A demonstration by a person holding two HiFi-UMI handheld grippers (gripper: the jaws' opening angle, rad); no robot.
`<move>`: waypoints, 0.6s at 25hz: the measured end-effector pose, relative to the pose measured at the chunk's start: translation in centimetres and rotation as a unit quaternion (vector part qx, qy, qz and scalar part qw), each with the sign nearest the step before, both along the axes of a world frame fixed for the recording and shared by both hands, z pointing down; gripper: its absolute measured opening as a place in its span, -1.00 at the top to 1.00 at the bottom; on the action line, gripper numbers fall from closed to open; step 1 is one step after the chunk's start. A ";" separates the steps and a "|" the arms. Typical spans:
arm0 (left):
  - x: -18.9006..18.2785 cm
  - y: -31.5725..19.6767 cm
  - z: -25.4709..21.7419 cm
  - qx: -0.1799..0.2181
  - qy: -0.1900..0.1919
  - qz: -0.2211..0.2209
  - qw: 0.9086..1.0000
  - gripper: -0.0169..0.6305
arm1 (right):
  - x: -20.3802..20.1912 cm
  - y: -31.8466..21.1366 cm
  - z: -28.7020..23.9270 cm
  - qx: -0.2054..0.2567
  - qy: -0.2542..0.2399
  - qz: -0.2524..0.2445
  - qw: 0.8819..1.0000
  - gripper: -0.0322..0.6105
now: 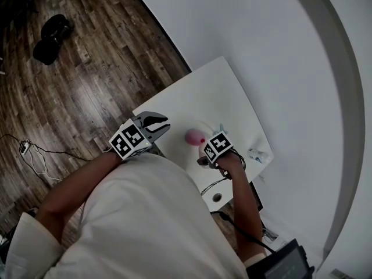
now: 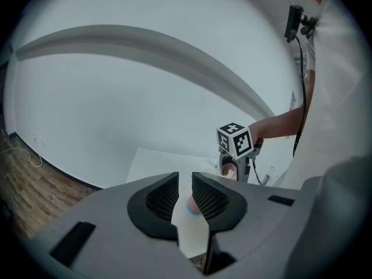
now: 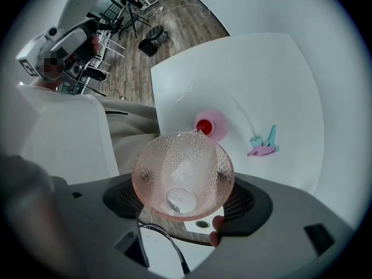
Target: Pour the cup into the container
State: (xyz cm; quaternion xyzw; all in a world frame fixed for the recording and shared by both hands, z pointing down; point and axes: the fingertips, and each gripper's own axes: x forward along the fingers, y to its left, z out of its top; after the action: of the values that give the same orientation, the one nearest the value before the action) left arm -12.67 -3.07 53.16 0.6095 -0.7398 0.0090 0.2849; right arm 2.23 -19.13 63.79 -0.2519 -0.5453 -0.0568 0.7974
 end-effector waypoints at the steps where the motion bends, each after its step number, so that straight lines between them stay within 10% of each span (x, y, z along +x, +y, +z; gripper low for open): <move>1: 0.0 0.0 0.0 0.000 0.000 0.000 1.000 0.75 | 0.0 0.0 0.0 0.000 0.000 0.000 1.000 -0.26; 15: 0.0 0.1 0.2 0.001 0.005 -0.002 1.000 0.75 | -0.2 0.1 -0.3 -0.001 0.009 -0.004 1.000 -0.26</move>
State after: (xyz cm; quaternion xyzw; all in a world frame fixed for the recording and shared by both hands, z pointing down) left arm -12.71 -2.94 53.35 0.6085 -0.7394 0.0046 0.2879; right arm 2.04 -19.03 63.52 -0.2554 -0.5374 -0.0571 0.8017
